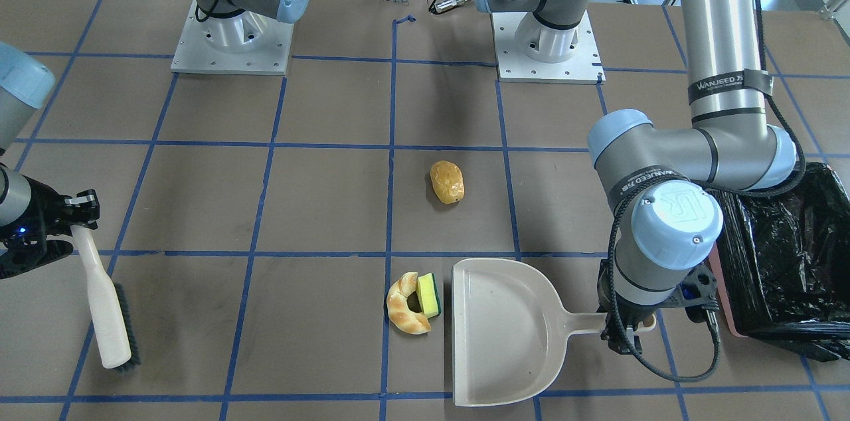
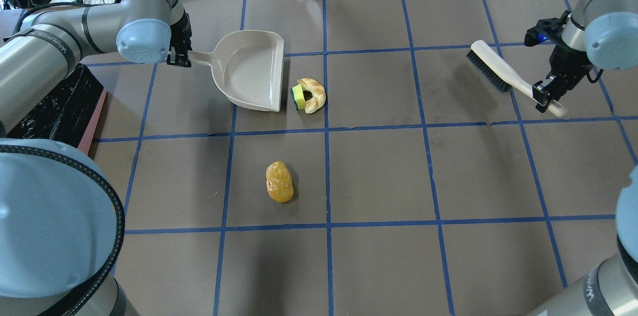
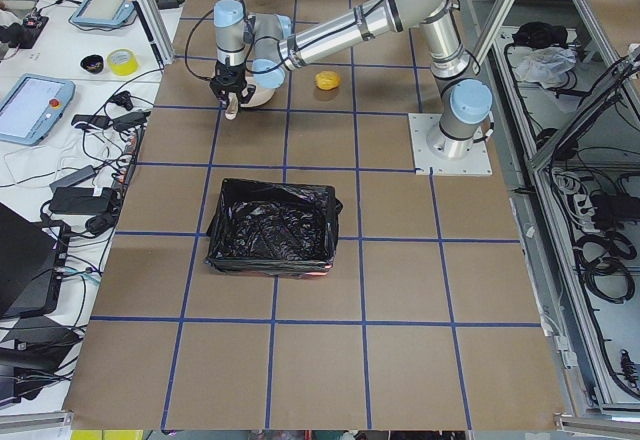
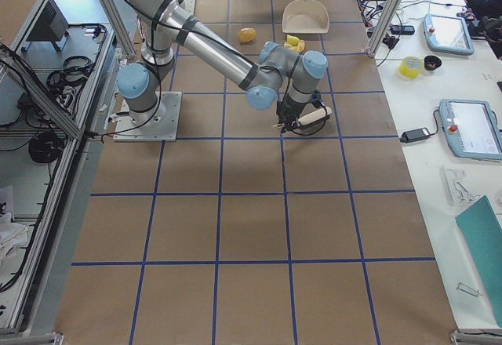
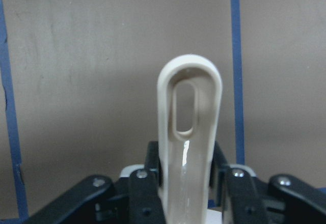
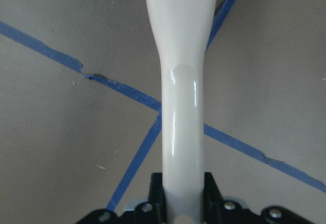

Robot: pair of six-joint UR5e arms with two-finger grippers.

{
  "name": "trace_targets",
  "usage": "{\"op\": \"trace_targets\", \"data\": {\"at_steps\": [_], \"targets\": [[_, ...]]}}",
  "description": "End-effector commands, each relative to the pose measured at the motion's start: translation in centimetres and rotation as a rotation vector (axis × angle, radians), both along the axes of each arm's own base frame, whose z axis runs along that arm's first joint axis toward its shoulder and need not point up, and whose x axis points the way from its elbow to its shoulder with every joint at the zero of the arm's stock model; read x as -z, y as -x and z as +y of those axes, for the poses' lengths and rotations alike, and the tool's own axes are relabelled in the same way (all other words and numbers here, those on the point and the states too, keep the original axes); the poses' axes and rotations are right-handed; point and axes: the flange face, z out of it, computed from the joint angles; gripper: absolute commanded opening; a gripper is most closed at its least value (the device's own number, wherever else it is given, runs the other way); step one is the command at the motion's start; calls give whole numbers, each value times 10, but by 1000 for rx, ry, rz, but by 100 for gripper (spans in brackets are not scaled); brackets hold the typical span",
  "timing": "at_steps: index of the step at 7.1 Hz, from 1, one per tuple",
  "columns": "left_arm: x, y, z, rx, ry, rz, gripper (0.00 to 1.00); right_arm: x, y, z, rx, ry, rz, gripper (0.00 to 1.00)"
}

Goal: Sweep and dump trash into bin
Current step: 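Sweep the sponge and ring into the dustpan with the right gripper's brush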

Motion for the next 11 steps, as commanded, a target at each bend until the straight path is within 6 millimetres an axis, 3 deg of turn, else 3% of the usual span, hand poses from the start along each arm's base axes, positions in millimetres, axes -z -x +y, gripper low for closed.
{"op": "trace_targets", "data": {"at_steps": [1,3,4,6,7,8,11], "targets": [[7,15,12,-11,-95,-62,0,-26,-92,7,166,-32,53,0],[18,7,13,-33,-125,-162,0,-23,-197,18,315,-26,89,0],[21,12,13,-108,-101,-161,0,-18,-238,28,388,-27,102,0],[30,15,4,-163,-25,-155,0,2,-344,66,537,-49,121,0],[36,25,7,-184,18,-158,0,11,-380,78,537,-50,80,0],[40,40,14,-162,55,-160,0,23,-397,77,527,-49,36,0],[41,44,24,-154,54,-160,0,49,-426,55,392,8,-197,0]]}}
